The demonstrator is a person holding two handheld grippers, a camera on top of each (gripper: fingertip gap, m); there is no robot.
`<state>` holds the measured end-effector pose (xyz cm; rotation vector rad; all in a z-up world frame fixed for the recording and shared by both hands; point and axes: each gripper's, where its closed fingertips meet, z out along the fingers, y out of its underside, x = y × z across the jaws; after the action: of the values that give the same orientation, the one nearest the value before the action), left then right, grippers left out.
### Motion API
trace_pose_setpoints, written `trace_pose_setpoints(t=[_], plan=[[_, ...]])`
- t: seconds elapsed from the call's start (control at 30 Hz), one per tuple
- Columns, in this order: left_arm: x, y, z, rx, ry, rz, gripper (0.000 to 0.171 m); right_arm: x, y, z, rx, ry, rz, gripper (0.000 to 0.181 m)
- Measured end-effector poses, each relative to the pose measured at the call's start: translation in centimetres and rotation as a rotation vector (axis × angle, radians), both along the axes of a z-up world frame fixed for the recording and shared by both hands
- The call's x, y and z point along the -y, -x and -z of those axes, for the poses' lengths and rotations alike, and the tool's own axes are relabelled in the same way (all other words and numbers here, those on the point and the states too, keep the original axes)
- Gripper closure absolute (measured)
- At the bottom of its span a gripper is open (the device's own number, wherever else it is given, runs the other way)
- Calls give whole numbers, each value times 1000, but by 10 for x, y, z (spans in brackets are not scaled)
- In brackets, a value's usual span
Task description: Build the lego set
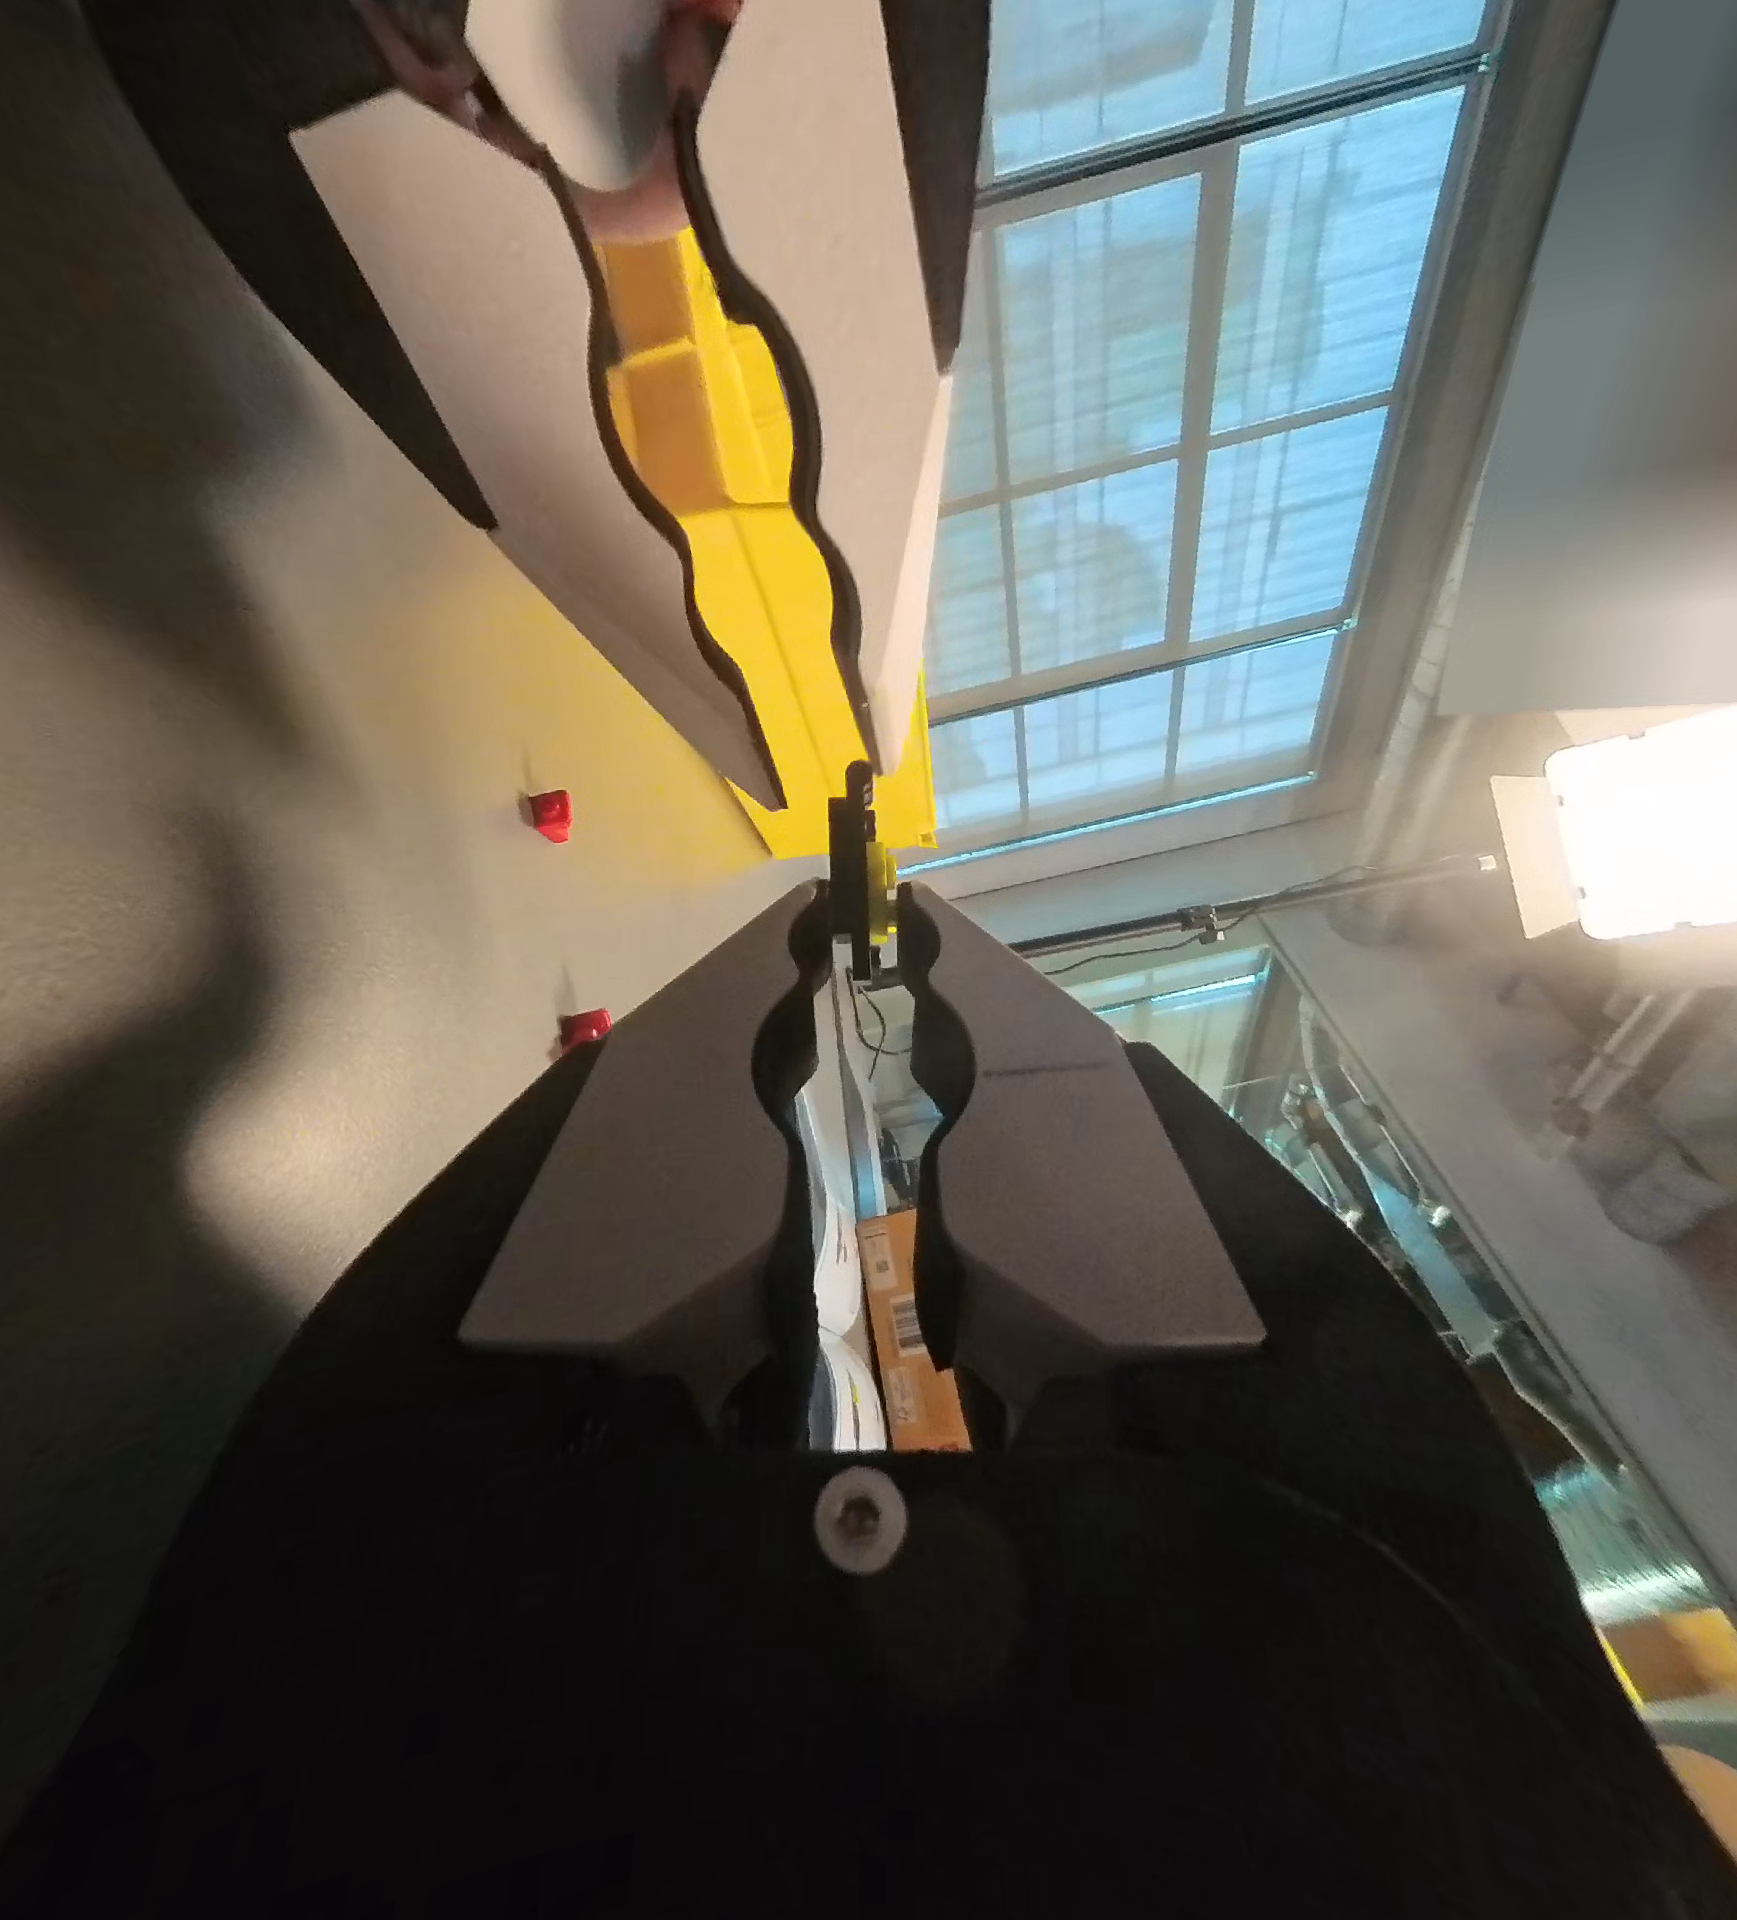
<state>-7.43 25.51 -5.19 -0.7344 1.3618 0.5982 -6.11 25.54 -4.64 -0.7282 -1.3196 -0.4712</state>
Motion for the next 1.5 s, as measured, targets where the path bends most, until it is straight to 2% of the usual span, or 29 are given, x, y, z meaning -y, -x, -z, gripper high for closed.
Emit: trace_pose_setpoints(t=[1.27,1.33,1.47,1.5], plan=[[-5,-1,6,-40,-15,-25,158,1,1,0,3,3,-13,172],[-3,-3,4,-24,-10,-6,152,1,1,0,9,-1,-13,172],[5,-8,1,37,73,63,126,4,3,2,54,-52,-14,172],[7,-9,5,29,99,81,125,5,4,3,72,-77,-16,172]])
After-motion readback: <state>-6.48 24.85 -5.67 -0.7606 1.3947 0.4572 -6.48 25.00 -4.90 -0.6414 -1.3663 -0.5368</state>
